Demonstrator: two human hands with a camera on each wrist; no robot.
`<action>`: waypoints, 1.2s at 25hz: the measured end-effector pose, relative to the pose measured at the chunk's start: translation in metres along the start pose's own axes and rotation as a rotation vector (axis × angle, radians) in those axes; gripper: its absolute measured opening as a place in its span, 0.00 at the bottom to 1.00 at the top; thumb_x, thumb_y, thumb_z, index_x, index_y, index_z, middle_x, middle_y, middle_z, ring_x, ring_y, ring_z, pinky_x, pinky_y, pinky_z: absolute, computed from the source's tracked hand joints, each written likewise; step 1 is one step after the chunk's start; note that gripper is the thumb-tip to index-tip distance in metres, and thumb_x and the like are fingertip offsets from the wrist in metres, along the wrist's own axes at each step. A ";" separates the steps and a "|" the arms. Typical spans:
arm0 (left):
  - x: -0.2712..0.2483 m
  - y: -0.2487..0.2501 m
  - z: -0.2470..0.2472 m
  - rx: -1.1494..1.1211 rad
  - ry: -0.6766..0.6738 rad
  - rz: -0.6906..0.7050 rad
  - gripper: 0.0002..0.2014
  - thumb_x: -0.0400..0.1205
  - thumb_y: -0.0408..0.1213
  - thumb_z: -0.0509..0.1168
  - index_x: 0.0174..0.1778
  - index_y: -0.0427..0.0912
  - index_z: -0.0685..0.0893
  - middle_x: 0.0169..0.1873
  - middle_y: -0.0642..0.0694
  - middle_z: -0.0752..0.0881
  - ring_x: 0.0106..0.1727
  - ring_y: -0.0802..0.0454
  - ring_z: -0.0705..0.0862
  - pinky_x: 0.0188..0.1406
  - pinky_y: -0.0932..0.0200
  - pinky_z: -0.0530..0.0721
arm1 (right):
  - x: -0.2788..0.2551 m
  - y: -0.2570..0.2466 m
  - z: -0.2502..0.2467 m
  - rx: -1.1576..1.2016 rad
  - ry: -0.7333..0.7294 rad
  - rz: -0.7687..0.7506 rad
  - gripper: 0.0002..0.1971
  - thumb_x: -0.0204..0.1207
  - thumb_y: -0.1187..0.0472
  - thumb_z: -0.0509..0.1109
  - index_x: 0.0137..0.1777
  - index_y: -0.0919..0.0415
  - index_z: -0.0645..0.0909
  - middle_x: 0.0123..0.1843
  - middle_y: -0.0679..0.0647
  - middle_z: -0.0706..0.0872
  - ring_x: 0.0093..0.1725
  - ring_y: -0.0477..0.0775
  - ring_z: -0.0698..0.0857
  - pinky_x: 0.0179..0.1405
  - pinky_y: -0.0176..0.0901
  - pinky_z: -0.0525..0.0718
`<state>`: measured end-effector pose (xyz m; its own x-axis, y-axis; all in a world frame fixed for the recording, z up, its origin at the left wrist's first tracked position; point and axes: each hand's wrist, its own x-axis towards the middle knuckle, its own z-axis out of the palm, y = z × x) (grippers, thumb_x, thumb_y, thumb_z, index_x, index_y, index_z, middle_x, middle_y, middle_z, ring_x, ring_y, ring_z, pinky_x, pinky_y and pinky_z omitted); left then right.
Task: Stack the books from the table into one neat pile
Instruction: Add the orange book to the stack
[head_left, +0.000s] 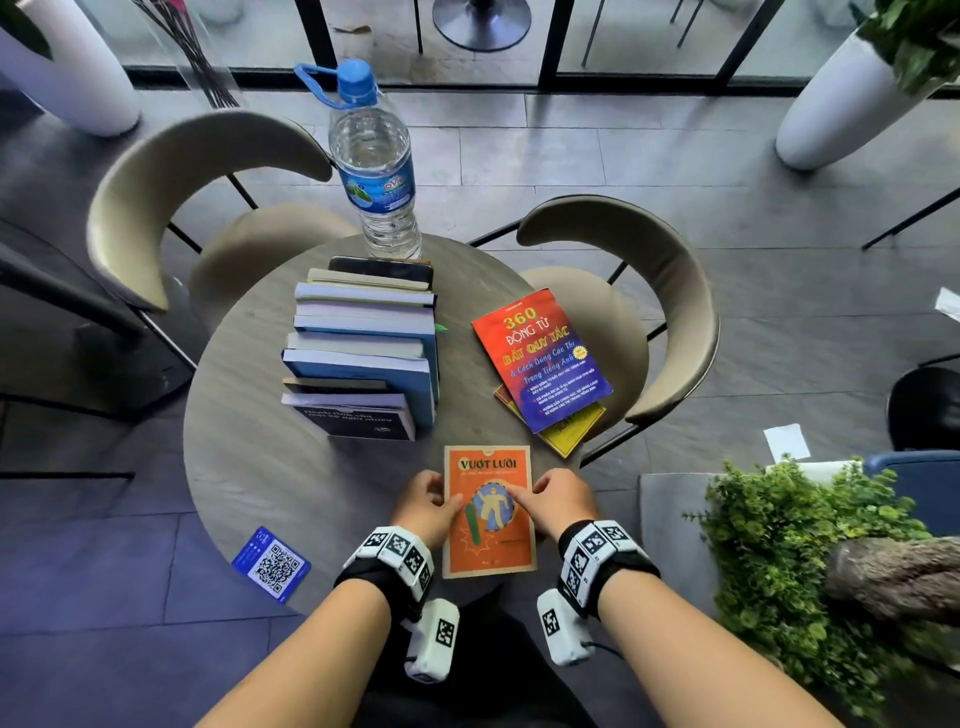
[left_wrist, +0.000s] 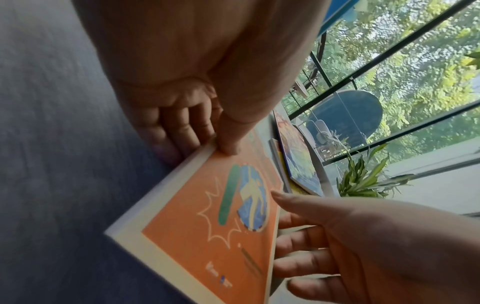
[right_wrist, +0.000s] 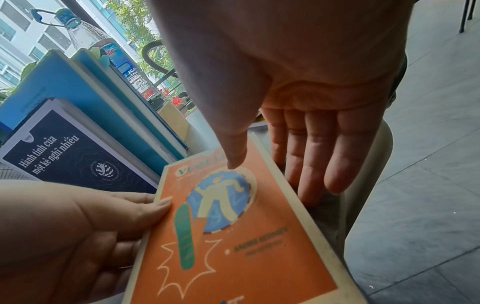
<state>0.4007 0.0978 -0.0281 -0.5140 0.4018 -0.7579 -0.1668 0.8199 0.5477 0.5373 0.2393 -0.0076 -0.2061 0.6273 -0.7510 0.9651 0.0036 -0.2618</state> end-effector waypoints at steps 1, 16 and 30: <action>0.000 -0.002 -0.005 0.002 -0.015 0.044 0.12 0.82 0.37 0.74 0.53 0.46 0.77 0.45 0.49 0.84 0.50 0.48 0.86 0.52 0.53 0.87 | 0.000 0.000 0.000 0.012 -0.014 -0.007 0.26 0.65 0.30 0.77 0.42 0.53 0.83 0.38 0.49 0.89 0.39 0.52 0.89 0.37 0.45 0.88; -0.018 -0.045 -0.151 -0.166 0.061 0.388 0.09 0.78 0.18 0.73 0.48 0.34 0.84 0.42 0.42 0.94 0.45 0.53 0.93 0.47 0.64 0.89 | -0.040 -0.074 0.046 0.322 -0.138 -0.456 0.07 0.73 0.57 0.81 0.35 0.46 0.90 0.35 0.56 0.93 0.31 0.48 0.87 0.41 0.60 0.91; 0.017 -0.033 -0.206 -0.135 0.237 0.554 0.08 0.77 0.29 0.78 0.47 0.45 0.91 0.45 0.47 0.93 0.49 0.49 0.93 0.55 0.45 0.91 | -0.052 -0.140 0.038 0.208 0.102 -0.501 0.12 0.77 0.47 0.77 0.54 0.53 0.93 0.47 0.52 0.95 0.47 0.52 0.91 0.40 0.41 0.79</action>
<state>0.2243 -0.0063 0.0141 -0.7253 0.6387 -0.2569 0.0817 0.4504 0.8891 0.4070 0.1766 0.0448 -0.6052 0.6604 -0.4445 0.6989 0.1736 -0.6938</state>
